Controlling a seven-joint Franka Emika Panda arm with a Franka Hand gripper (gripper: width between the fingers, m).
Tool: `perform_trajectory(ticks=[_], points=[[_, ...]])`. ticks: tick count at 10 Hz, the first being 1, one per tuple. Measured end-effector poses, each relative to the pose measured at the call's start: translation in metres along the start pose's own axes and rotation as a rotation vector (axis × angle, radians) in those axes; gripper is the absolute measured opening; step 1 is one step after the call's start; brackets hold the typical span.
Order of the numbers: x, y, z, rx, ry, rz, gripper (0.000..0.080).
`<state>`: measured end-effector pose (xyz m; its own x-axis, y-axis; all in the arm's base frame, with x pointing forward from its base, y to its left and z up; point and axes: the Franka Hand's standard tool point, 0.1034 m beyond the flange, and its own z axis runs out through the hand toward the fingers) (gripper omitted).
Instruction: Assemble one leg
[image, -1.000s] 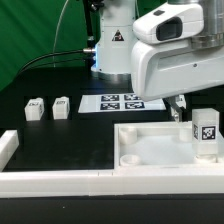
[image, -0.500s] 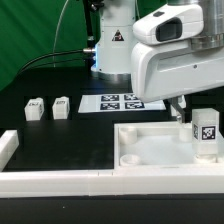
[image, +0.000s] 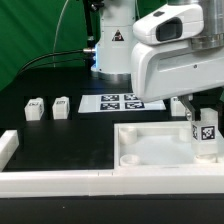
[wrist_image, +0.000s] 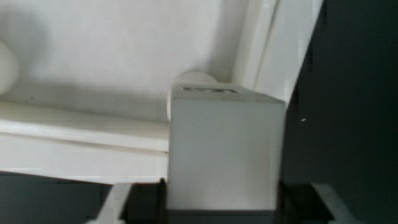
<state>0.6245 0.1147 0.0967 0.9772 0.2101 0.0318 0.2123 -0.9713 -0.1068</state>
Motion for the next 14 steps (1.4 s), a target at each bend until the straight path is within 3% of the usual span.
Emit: perform_trajectory(ticks=[3, 10, 14], points=[[0.0000, -0.0002, 0.0001, 0.002, 0.000, 0.082, 0.0289], [0.0016, 0.0033, 0.0007, 0.008, 0.013, 0.804, 0.0290], [0.0021, 0.0037, 0.0005, 0.031, 0.004, 1.183, 0.0290]])
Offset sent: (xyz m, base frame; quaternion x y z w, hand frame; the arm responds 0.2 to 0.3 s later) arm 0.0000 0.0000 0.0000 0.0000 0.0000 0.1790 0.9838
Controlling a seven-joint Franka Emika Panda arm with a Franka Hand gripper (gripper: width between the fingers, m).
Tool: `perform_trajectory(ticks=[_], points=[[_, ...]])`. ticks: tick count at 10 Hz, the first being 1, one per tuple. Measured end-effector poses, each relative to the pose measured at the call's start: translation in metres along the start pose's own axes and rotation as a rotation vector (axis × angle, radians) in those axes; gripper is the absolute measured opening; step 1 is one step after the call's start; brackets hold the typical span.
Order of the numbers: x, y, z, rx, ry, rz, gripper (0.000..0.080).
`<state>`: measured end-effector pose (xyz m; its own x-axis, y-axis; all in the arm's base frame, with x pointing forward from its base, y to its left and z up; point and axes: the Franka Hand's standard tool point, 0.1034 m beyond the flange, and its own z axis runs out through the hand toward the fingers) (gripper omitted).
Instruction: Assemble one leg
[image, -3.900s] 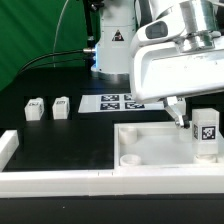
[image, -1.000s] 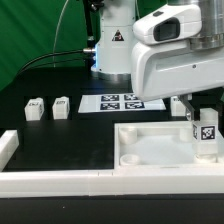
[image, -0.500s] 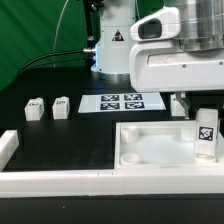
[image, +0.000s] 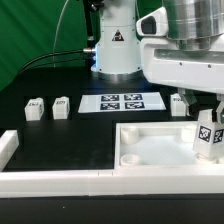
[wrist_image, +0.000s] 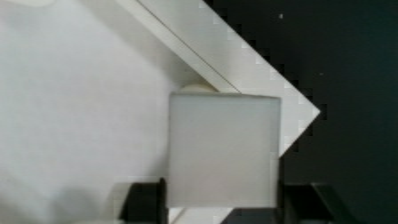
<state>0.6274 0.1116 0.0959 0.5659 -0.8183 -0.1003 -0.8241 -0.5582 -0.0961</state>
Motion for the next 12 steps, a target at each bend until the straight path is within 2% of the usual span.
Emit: perform_trajectory(ticks=[3, 4, 5, 6, 7, 12], points=[[-0.0004, -0.0002, 0.0001, 0.001, -0.002, 0.048, 0.0297], [-0.0007, -0.0003, 0.0002, 0.001, -0.002, 0.038, 0.0512], [-0.0009, -0.0004, 0.0002, 0.001, -0.002, 0.014, 0.0512], [-0.0014, -0.0006, 0.0003, 0.001, -0.002, 0.013, 0.0620], [-0.0018, -0.0008, 0.0004, 0.001, -0.002, 0.005, 0.0641], [-0.0032, 0.0021, 0.0096, -0.009, -0.007, -0.677, 0.0649]])
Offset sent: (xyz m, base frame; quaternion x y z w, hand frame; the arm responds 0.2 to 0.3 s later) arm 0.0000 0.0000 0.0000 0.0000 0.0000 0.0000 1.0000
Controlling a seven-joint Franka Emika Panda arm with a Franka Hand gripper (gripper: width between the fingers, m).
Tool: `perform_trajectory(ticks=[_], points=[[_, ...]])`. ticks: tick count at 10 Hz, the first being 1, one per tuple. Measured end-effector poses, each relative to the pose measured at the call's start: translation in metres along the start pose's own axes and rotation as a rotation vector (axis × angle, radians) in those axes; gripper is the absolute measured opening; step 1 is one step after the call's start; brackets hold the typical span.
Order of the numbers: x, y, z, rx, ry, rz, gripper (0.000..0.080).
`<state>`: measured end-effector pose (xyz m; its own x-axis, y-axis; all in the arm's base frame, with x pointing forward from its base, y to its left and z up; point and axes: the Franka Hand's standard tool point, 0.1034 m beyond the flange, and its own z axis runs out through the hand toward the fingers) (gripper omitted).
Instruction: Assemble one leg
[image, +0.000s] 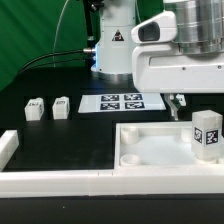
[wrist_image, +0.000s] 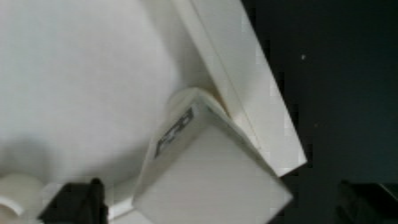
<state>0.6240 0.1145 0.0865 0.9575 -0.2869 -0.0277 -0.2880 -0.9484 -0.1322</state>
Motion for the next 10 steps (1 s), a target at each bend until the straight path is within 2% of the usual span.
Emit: perform_trajectory(ticks=[3, 7, 8, 9, 10], points=[[0.0000, 0.0021, 0.0067, 0.000, 0.011, -0.305, 0.0649], [0.0000, 0.0007, 0.0065, 0.002, 0.012, -0.312, 0.0649], [0.0000, 0.0007, 0.0065, 0.002, 0.012, -0.312, 0.0526], [0.0000, 0.0007, 0.0065, 0.002, 0.012, -0.312, 0.0526], [0.0000, 0.0007, 0.0065, 0.002, 0.012, -0.312, 0.0391]])
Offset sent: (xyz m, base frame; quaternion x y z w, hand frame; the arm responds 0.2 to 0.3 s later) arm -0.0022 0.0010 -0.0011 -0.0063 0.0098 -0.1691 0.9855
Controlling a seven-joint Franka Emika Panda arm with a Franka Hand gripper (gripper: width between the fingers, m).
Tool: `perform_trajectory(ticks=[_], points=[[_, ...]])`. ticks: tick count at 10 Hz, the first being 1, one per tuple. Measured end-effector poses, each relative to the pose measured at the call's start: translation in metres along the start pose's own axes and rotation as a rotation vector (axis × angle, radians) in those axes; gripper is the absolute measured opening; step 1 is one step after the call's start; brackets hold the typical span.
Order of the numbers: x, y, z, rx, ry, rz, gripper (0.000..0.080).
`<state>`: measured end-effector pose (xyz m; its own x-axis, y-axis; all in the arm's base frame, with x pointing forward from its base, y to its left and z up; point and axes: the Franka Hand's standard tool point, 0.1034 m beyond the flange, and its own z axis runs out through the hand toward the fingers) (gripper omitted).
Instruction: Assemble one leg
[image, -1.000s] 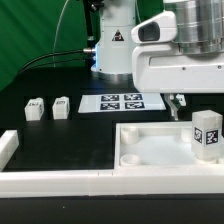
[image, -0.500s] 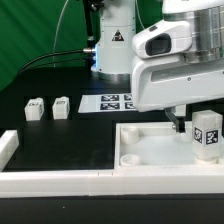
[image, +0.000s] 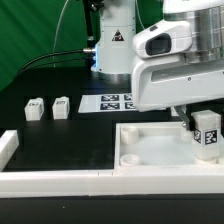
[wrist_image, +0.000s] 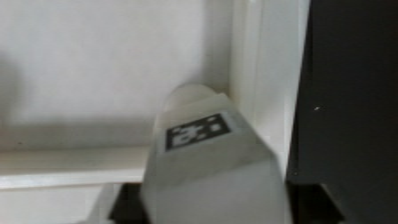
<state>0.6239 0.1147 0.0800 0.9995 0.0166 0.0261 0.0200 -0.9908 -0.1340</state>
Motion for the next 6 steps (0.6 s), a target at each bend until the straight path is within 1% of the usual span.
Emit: perform_trajectory(ticks=[1, 5, 6], points=[[0.0002, 0.0030, 0.0000, -0.003, 0.000, 0.003, 0.0295], [0.0002, 0.0038, 0.0000, -0.001, 0.000, 0.075, 0.0295], [0.0003, 0.0042, 0.0000, -0.001, 0.000, 0.180, 0.0295]])
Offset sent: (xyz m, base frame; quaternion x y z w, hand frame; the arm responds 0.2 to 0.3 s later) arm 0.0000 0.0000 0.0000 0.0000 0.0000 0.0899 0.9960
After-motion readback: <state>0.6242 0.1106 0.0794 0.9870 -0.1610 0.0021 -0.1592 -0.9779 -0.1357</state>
